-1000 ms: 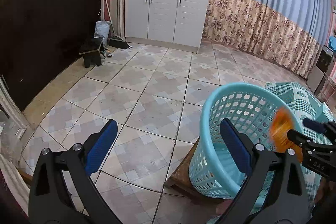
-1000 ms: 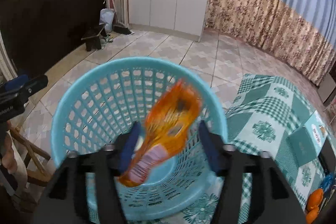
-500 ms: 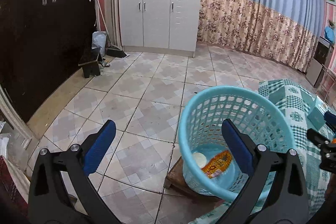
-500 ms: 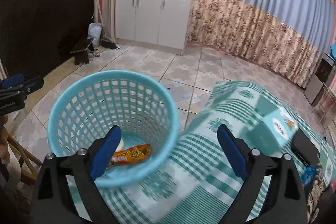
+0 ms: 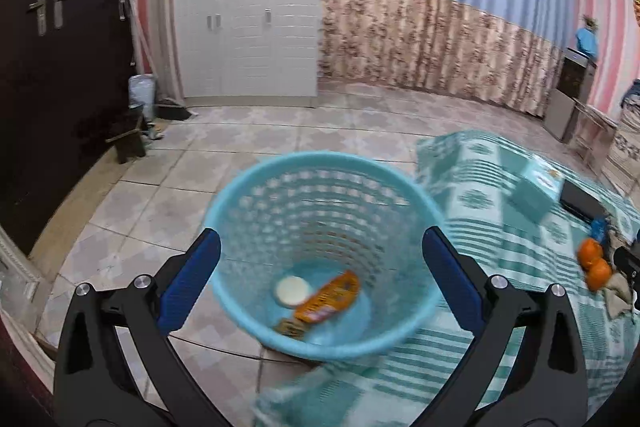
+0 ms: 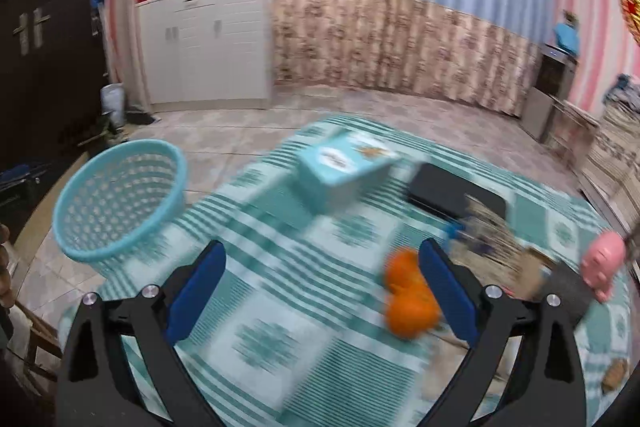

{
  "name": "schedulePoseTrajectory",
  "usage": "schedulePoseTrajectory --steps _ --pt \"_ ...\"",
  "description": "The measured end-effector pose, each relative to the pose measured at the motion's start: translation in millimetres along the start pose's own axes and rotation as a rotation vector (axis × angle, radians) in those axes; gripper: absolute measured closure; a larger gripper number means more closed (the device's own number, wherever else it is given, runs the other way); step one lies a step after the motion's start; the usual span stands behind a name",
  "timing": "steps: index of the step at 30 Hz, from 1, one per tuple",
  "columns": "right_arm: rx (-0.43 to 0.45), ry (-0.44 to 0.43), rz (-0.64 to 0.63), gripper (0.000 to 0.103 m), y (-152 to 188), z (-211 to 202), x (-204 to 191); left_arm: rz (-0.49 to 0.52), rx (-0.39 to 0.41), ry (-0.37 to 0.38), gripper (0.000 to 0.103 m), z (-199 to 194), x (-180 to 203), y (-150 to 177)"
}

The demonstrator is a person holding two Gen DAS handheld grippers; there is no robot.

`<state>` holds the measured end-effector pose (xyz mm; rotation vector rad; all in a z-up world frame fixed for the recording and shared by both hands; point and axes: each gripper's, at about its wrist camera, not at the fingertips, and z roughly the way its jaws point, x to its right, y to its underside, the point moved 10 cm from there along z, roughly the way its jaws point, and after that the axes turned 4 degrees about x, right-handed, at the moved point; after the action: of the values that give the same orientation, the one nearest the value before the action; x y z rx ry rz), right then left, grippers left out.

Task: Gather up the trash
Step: 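Move both open tools back over the tablecloth toward the remaining items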

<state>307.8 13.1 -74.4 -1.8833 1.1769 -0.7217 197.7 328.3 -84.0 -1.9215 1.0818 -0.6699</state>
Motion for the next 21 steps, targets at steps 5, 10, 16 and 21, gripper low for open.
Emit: schedulePoseTrajectory --steps 5,10,16,21 --pt "-0.008 0.095 0.007 0.008 24.4 -19.9 54.5 0.047 -0.015 0.067 0.005 -7.0 56.4 15.3" --pt "-0.021 0.168 0.012 0.008 47.5 -38.1 101.0 0.077 -0.029 0.142 0.005 -18.7 109.1 30.3" --pt "-0.05 0.221 0.059 0.008 78.6 -54.3 145.0 0.088 -0.053 0.205 0.005 -25.7 151.8 47.0" --pt "-0.063 0.266 0.094 0.008 102.8 -61.1 174.0 0.081 -0.028 0.217 0.005 -30.8 173.8 52.1"
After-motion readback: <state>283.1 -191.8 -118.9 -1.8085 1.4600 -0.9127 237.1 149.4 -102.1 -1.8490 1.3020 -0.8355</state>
